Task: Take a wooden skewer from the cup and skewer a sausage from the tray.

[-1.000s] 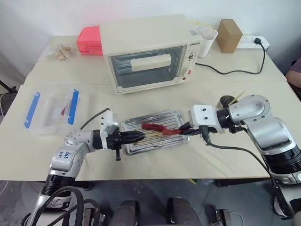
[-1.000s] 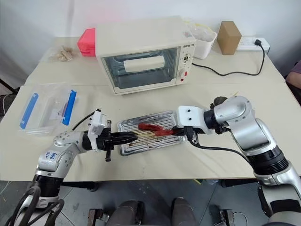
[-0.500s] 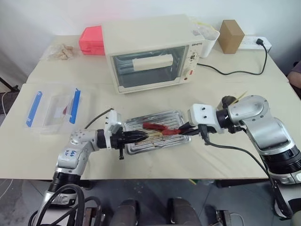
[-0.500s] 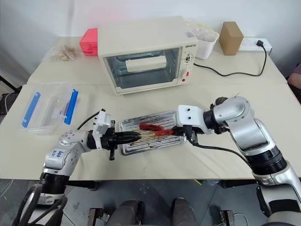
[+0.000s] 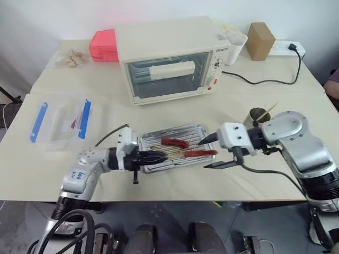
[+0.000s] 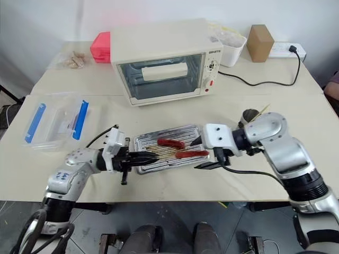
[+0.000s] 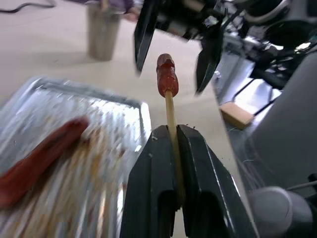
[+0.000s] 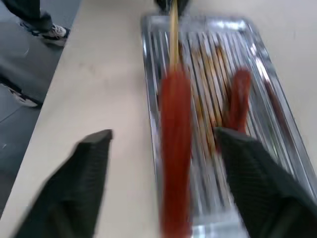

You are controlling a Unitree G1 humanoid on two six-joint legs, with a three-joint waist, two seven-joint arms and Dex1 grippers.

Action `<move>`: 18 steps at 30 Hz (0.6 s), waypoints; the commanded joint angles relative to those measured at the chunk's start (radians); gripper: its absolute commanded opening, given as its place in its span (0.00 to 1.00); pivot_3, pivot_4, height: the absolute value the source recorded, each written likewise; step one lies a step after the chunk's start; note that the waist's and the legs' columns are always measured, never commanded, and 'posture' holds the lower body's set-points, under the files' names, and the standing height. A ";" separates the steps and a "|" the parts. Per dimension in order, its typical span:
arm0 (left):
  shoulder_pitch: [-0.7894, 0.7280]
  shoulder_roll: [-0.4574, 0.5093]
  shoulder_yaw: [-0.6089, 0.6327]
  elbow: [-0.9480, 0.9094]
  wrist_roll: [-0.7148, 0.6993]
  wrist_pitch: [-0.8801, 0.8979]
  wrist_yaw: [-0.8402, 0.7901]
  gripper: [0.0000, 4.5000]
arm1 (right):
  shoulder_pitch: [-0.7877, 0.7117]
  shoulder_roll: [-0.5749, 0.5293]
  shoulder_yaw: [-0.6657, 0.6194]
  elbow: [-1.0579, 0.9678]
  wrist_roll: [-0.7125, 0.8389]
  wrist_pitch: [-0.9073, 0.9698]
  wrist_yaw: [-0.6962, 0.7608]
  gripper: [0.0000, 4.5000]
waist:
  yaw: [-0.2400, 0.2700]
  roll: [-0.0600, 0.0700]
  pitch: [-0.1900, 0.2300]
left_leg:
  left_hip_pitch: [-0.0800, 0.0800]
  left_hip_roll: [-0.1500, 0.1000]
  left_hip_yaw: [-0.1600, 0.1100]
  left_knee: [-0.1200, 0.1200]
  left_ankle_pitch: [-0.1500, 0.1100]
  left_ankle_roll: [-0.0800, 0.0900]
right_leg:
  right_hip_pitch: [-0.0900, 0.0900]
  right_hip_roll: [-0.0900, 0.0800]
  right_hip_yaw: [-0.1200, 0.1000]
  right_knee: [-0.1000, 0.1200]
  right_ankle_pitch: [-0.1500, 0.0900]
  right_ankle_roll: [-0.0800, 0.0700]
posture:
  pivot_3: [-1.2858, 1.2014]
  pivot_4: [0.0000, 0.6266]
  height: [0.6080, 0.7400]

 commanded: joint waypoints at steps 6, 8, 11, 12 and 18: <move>0.214 0.108 0.255 -0.128 -0.122 -0.042 0.018 0.00 | 0.063 0.021 -0.182 0.172 0.132 -0.229 0.010 1.00 | -0.008 0.000 0.000 | 0.000 0.002 0.000 -0.002 0.000 0.000 | 0.000 -0.002 0.000 -0.002 0.000 0.000 | 0.52 0.24 1.00; 0.264 0.105 0.316 -0.158 -0.146 -0.045 0.045 0.00 | 0.086 0.046 -0.212 0.183 0.185 -0.249 0.033 1.00 | -0.006 0.000 0.000 | 0.000 0.002 0.000 -0.002 0.000 0.000 | 0.000 -0.002 0.000 -0.002 0.000 0.000 | 0.52 0.24 1.00; 0.354 0.087 0.427 -0.213 -0.185 -0.044 0.120 0.00 | 0.122 0.131 -0.288 0.179 0.296 -0.263 -0.011 1.00 | -0.005 -0.001 0.000 | 0.001 0.002 0.000 -0.002 0.000 0.000 | 0.002 -0.002 0.000 -0.003 0.000 0.000 | 0.52 0.24 1.00; 0.381 0.080 0.459 -0.229 -0.194 -0.048 0.145 0.00 | 0.133 0.149 -0.306 0.170 0.319 -0.240 -0.040 1.00 | -0.005 -0.001 0.000 | 0.001 0.002 -0.001 -0.002 0.000 0.000 | 0.002 -0.002 0.000 -0.004 0.000 0.000 | 0.52 0.24 1.00; 0.521 -0.063 0.651 -0.353 -0.204 -0.122 0.405 0.00 | 0.204 0.213 -0.361 0.145 0.404 -0.241 -0.067 1.00 | 0.005 -0.001 0.000 | 0.001 0.002 -0.002 -0.001 0.000 0.000 | 0.003 -0.003 0.000 -0.005 0.000 0.000 | 0.52 0.24 1.00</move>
